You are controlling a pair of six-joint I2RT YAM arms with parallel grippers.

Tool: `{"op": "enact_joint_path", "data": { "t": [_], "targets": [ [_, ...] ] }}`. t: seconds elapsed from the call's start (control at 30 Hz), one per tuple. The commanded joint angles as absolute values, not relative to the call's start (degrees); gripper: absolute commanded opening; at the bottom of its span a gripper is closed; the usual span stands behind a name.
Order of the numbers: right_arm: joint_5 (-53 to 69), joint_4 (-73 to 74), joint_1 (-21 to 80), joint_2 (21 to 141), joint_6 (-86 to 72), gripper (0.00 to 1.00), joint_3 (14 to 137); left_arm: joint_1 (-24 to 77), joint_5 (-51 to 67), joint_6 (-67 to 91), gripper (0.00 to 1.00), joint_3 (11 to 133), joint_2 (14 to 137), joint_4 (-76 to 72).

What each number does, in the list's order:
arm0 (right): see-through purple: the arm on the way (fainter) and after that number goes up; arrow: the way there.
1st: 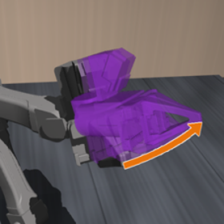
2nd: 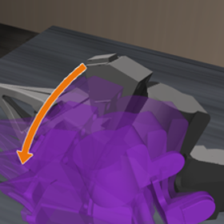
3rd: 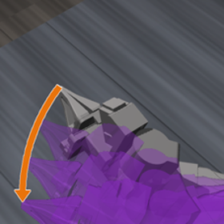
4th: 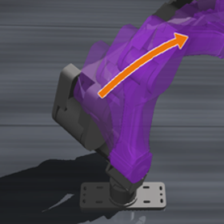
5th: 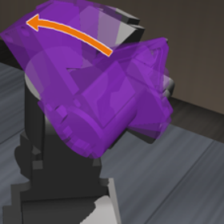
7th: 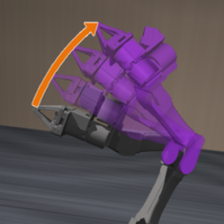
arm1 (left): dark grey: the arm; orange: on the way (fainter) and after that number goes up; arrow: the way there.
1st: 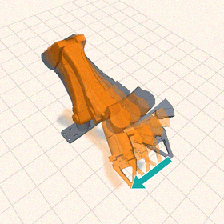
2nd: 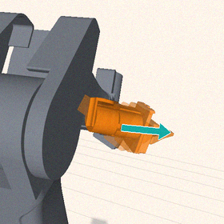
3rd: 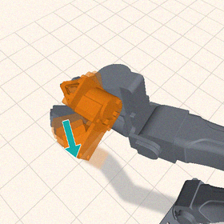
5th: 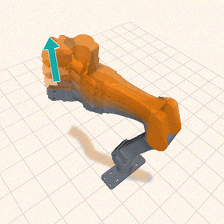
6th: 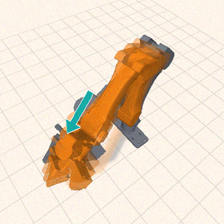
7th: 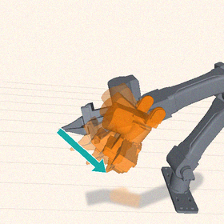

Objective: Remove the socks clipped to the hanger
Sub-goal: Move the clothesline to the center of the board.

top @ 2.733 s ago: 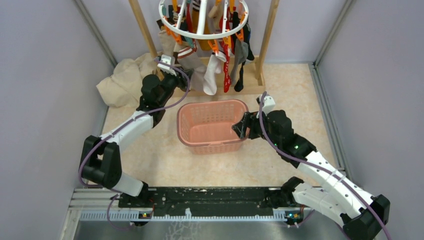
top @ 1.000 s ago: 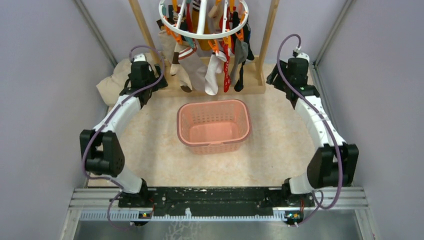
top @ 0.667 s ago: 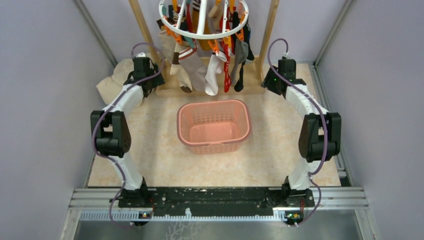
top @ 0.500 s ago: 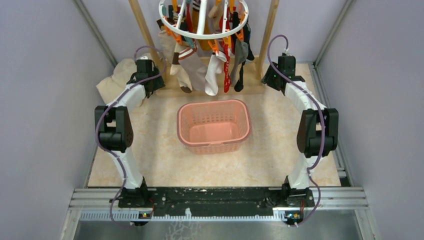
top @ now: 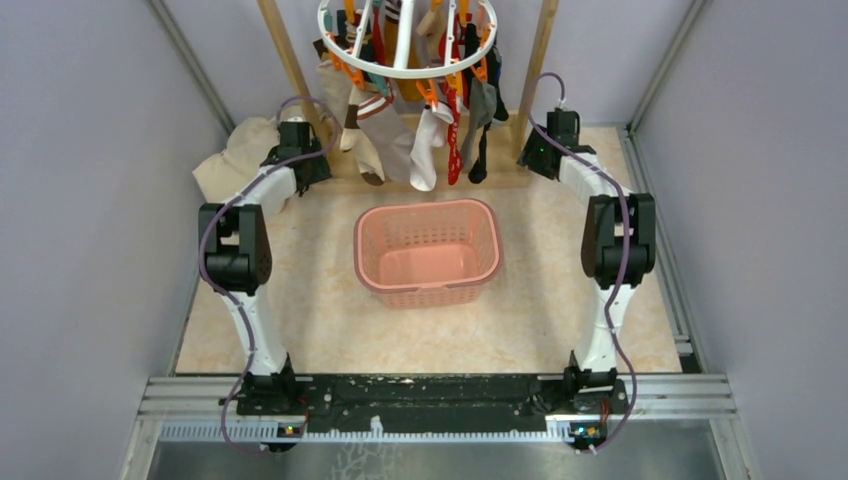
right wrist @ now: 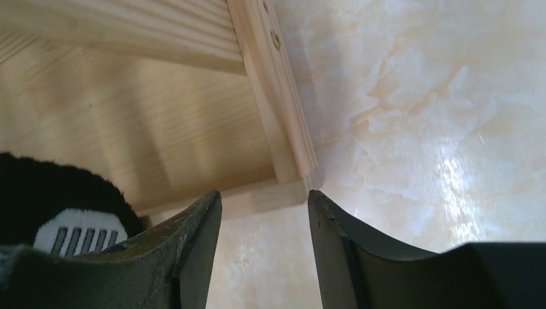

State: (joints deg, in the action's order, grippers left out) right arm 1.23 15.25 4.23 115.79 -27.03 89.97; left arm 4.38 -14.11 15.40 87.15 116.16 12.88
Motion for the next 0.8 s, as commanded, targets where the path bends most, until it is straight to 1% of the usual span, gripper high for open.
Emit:
{"op": "enact_joint_path", "data": {
  "t": [0.0, 0.1, 0.23, 0.3, 0.47, 0.7, 0.77],
  "targets": [
    [0.2, 15.16, 4.23, 118.98, -25.32, 0.53, 97.48, 4.26, -15.87, 13.16, 0.71, 89.53, 117.68, 12.54],
    [0.18, 16.87, 4.46, 120.89, -24.77, 0.53, 100.03, 4.22, -15.69, 13.52, 0.71, 89.65, 118.54, 12.66],
    [-3.74, 19.24, 5.86, 122.58, -23.49, 0.53, 101.34, 4.31, -14.83, 14.1, 0.73, 90.02, 119.87, 13.14],
    [-5.91, 20.18, 7.14, 123.17, -22.24, 0.53, 101.62, 4.31, -14.59, 14.0, 0.72, 90.19, 120.43, 13.71],
    [-9.43, 22.93, 8.85, 125.42, -21.18, 0.52, 103.42, 4.31, -13.64, 13.8, 0.58, 89.49, 121.26, 14.6],
    [-11.54, 28.56, 9.32, 128.84, -20.45, 0.49, 107.46, 4.31, -13.63, 13.16, 0.56, 89.87, 122.74, 14.88],
    [-11.31, 29.59, 9.36, 129.42, -20.28, 0.45, 107.92, 4.31, -13.12, 13.39, 0.53, 89.91, 123.02, 15.24]
  ]
}}
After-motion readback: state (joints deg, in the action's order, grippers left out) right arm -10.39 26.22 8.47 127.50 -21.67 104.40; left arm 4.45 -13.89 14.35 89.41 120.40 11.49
